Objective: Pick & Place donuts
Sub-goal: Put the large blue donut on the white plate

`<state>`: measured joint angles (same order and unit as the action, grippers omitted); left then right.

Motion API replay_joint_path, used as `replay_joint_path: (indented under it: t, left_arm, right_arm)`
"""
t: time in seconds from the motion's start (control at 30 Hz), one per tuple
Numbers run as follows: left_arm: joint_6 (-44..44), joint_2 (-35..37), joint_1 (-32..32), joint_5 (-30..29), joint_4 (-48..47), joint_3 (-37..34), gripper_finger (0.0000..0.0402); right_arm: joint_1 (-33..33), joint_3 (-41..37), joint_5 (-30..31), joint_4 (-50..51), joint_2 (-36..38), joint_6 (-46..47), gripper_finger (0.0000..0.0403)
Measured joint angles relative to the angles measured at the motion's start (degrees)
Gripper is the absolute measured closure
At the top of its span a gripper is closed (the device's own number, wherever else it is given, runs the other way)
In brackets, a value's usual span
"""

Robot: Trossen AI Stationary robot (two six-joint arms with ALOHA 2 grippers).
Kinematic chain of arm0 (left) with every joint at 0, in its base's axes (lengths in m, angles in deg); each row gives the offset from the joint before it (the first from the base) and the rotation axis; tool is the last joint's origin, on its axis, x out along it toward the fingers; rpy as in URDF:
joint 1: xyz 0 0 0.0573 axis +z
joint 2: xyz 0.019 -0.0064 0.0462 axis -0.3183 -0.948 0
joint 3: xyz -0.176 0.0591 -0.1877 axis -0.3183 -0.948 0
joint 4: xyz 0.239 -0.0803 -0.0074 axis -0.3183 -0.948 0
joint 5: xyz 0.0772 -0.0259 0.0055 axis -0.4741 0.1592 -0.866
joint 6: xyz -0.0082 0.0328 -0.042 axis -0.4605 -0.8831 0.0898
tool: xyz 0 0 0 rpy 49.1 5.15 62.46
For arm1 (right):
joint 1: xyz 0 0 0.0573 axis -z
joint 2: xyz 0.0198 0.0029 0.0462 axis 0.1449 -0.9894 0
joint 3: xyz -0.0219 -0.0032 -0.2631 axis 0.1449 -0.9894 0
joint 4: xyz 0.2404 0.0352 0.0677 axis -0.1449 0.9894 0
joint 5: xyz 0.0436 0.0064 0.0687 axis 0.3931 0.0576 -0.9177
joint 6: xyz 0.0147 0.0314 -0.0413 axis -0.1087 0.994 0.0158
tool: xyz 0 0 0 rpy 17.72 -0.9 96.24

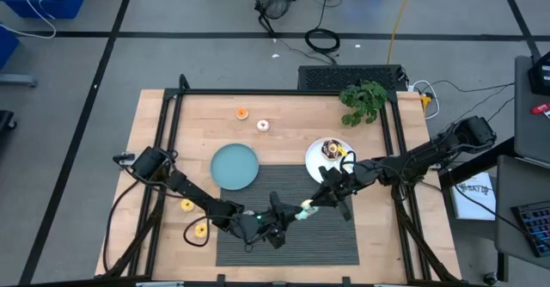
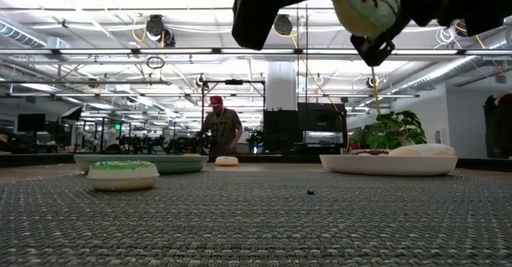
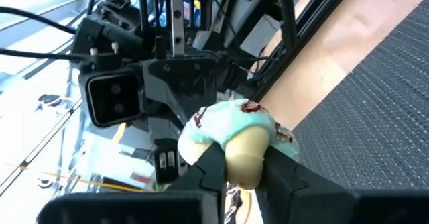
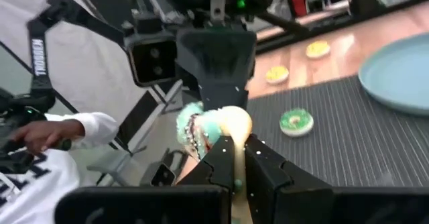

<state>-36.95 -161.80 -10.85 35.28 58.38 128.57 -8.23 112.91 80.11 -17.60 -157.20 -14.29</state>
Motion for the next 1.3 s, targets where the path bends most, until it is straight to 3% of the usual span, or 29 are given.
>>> replay_joint_path:
  t: [0.37, 0.6, 0.93, 1.07, 1.3]
  left_arm:
    - [-1.8, 0.1, -1.8, -2.7, 0.0, 0.1, 0.0355]
    - [1.3, 2.1, -2.6, -8.0, -1.6, 0.1, 0.0377]
    - [3.2, 3.0, -2.6, -7.2, -3.0, 0.0, 0.0372]
    - [4.6, 3.0, -2.2, -6.6, -4.3, 0.0, 0.0379]
    - [9.5, 3.0, -1.4, -6.7, -5.5, -0.1, 0.0371]
  right_arm:
    - [-0.4, 0.0, -2.8, -3.6, 0.0, -0.3, 0.0389]
    - [-0.4, 0.0, -2.6, -4.3, 0.0, -0.3, 0.0389]
    - [-0.4, 0.0, -3.3, -5.6, 0.0, -4.8, 0.0384]
    - [-0.4, 0.0, -2.9, -7.5, 0.0, -4.9, 0.0334]
    - [-0.4, 0.0, -2.2, -11.0, 0.0, -5.4, 0.0173]
